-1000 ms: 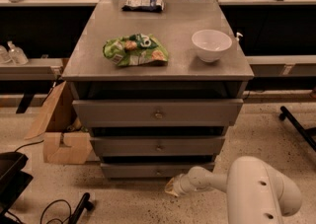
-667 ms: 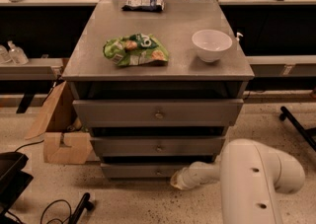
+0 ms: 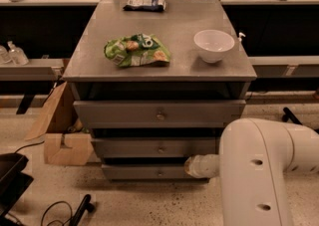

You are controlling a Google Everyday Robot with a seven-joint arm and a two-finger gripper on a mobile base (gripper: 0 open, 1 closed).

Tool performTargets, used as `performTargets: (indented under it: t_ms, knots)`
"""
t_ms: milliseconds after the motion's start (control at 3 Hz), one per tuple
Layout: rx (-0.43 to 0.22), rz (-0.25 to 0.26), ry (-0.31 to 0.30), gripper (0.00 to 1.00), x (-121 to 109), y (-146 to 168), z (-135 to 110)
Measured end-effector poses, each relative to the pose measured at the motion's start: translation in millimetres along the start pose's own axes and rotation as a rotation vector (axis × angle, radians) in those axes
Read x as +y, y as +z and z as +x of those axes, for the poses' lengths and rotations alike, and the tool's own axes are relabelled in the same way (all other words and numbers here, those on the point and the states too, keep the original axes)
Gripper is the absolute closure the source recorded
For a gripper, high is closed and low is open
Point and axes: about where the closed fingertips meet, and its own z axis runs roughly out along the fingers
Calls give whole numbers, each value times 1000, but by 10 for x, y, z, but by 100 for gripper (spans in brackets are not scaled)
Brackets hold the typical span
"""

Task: Close bottom drawer

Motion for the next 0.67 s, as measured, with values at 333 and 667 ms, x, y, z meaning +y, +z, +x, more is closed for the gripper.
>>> performTargets:
  t_ms: [333, 667]
  knots:
    - [0, 0, 0, 100, 0, 0, 0]
    - [27, -17, -11, 100, 73, -34, 61]
